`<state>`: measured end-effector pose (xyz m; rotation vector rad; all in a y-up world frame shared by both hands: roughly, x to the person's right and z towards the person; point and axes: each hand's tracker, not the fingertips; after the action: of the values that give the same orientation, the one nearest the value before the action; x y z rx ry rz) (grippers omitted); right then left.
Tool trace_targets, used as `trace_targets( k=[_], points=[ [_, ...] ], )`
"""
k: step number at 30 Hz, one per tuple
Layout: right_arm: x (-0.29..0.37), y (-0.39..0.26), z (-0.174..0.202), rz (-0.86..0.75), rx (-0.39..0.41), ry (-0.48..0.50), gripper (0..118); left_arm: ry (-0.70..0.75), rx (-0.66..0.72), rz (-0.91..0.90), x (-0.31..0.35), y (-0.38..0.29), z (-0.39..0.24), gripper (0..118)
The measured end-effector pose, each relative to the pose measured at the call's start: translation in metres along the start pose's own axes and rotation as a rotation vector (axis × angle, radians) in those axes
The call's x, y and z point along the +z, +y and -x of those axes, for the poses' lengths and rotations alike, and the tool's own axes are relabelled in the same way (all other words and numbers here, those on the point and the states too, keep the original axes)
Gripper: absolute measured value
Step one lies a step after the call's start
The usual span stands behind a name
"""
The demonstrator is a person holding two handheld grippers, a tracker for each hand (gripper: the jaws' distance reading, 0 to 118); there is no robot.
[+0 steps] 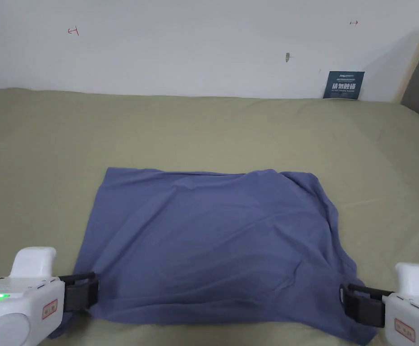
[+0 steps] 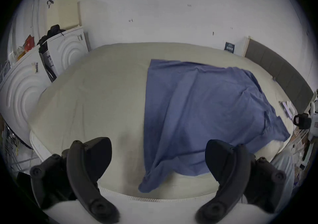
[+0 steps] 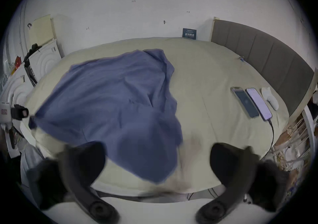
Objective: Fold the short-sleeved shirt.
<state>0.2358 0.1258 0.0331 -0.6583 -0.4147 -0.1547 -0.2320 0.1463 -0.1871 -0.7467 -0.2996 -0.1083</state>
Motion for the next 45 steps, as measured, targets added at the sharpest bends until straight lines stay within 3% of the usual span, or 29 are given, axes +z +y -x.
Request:
trace_targets(
  k=[1, 2, 3, 4, 5, 9, 14, 17, 18, 19, 20, 21, 25, 26, 27, 28, 29, 33, 34, 35, 36, 37, 38, 39, 41, 42, 43, 44, 45],
  points=[
    [0.004, 0.001, 0.001, -0.047, -0.016, -0.001, 111, 0.012, 0.013, -0.013, -0.004, -0.008, 0.004, 110],
    [-0.009, 0.011, 0.0, -0.042, -0.022, 0.001, 96, 0.012, 0.024, -0.03, -0.003, -0.009, 0.005, 96],
    [-0.011, 0.014, 0.0, -0.048, -0.028, 0.008, 67, 0.005, 0.021, -0.035, -0.003, -0.008, 0.006, 69],
    [-0.01, 0.015, 0.0, -0.068, -0.039, 0.018, 23, 0.017, 0.019, -0.05, -0.002, -0.007, 0.006, 22],
    [-0.011, 0.015, 0.001, -0.068, -0.041, 0.016, 0, 0.02, -0.001, -0.05, -0.001, -0.001, 0.002, 0],
    [-0.015, 0.019, 0.001, -0.044, -0.052, 0.045, 0, -0.003, 0.027, 0.0, -0.008, -0.002, 0.006, 0],
    [-0.021, 0.002, 0.006, -0.009, -0.003, 0.031, 0, -0.034, 0.066, 0.111, -0.014, -0.007, 0.022, 0],
    [-0.021, -0.003, 0.005, 0.005, -0.004, 0.033, 0, -0.076, 0.119, 0.143, -0.01, -0.012, 0.029, 9],
    [-0.022, -0.003, 0.004, 0.01, -0.003, 0.032, 0, -0.087, 0.109, 0.163, -0.011, -0.013, 0.029, 19],
    [-0.022, -0.004, 0.002, 0.013, 0.0, 0.031, 0, -0.084, 0.1, 0.168, -0.012, -0.016, 0.028, 49],
    [-0.022, -0.004, 0.002, 0.017, 0.004, 0.031, 0, -0.077, 0.085, 0.18, -0.014, -0.018, 0.026, 101],
    [-0.022, -0.005, 0.002, 0.021, 0.009, 0.031, 0, -0.067, 0.064, 0.199, -0.017, -0.021, 0.024, 118],
    [-0.022, -0.006, 0.001, 0.034, 0.022, 0.028, 0, -0.032, 0.035, 0.236, -0.029, -0.027, 0.019, 108],
    [-0.023, -0.006, -0.001, 0.038, 0.018, 0.028, 0, -0.037, 0.033, 0.243, -0.033, -0.028, 0.019, 90],
    [-0.023, -0.006, -0.002, 0.044, 0.017, 0.031, 0, -0.041, 0.037, 0.244, -0.035, -0.029, 0.019, 62],
    [-0.023, -0.006, -0.003, 0.05, 0.02, 0.032, 0, -0.046, 0.045, 0.247, -0.037, -0.029, 0.019, 21],
    [-0.023, -0.007, -0.004, 0.058, 0.026, 0.028, 0, -0.052, 0.052, 0.254, -0.04, -0.029, 0.022, 3],
    [-0.021, -0.008, -0.014, 0.089, 0.033, 0.031, 1, -0.074, 0.077, 0.259, -0.038, -0.028, 0.021, 3],
    [-0.021, -0.008, -0.017, 0.105, 0.028, 0.046, 14, -0.074, 0.071, 0.258, -0.037, -0.027, 0.02, 3],
    [-0.023, -0.008, -0.018, 0.141, 0.014, 0.076, 69, -0.07, 0.062, 0.254, -0.036, -0.027, 0.019, 3],
    [-0.025, -0.008, -0.02, 0.173, 0.005, 0.087, 111, -0.068, 0.056, 0.251, -0.035, -0.028, 0.018, 3],
    [-0.031, -0.009, -0.021, 0.216, -0.001, 0.105, 116, -0.066, 0.052, 0.251, -0.033, -0.026, 0.015, 3],
    [-0.037, -0.013, -0.022, 0.253, 0.006, 0.115, 104, -0.064, 0.049, 0.249, -0.032, -0.026, 0.013, 3],
    [-0.038, -0.016, -0.022, 0.163, 0.008, 0.098, 98, -0.063, 0.049, 0.246, -0.031, -0.026, 0.012, 3],
    [-0.051, -0.022, -0.015, 0.288, 0.08, 0.065, 95, -0.061, 0.051, 0.247, -0.034, -0.026, 0.015, 3],
    [-0.052, -0.02, -0.015, 0.288, 0.092, 0.064, 85, -0.061, 0.055, 0.247, -0.034, -0.026, 0.015, 3],
    [-0.055, -0.02, -0.014, 0.293, 0.098, 0.07, 62, -0.061, 0.056, 0.247, -0.034, -0.026, 0.015, 3],
    [-0.058, -0.019, -0.014, 0.314, 0.096, 0.088, 22, -0.06, 0.056, 0.246, -0.034, -0.026, 0.014, 3],
    [-0.058, -0.019, -0.015, 0.316, 0.09, 0.097, 6, -0.061, 0.057, 0.245, -0.035, -0.025, 0.016, 3]
  ],
)
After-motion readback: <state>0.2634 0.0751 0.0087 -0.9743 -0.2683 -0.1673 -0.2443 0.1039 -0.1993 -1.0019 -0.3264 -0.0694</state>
